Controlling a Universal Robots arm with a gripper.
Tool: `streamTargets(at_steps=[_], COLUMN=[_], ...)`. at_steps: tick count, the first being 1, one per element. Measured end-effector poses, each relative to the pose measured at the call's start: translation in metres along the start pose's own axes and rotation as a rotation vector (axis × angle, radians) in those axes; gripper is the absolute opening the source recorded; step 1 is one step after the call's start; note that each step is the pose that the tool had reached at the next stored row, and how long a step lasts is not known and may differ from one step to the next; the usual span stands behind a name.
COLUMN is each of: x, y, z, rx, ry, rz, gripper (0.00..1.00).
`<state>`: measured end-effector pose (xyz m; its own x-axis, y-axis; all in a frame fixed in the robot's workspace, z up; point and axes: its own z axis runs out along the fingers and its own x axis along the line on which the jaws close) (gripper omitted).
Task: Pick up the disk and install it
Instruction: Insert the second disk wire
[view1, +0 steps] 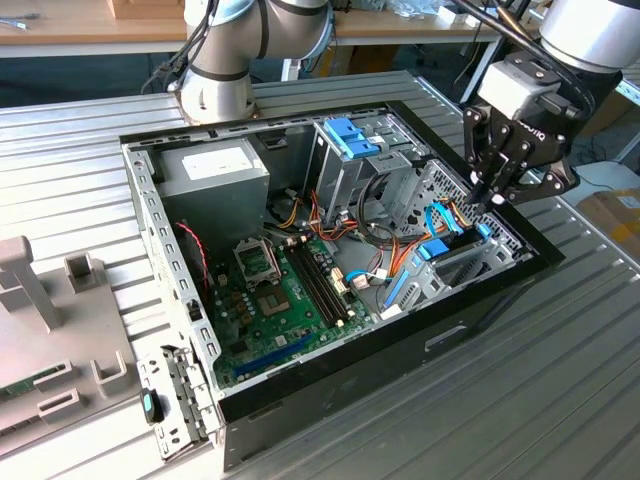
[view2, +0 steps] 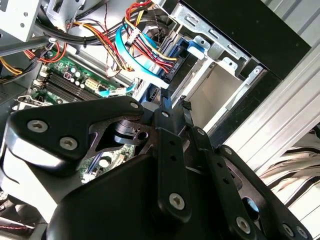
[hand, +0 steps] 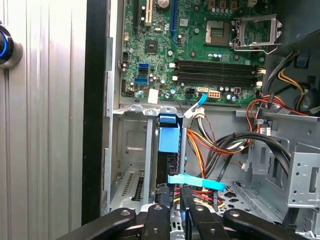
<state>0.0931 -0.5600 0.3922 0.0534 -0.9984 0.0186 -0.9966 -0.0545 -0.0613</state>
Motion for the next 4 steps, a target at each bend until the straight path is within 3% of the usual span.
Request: streamTargets(at_steps=[4], x=[0.0], y=[-0.0001], z=[-0.0015], rx=[0.0], ry=[0.0001], rz=[0.0], gripper=[0.24])
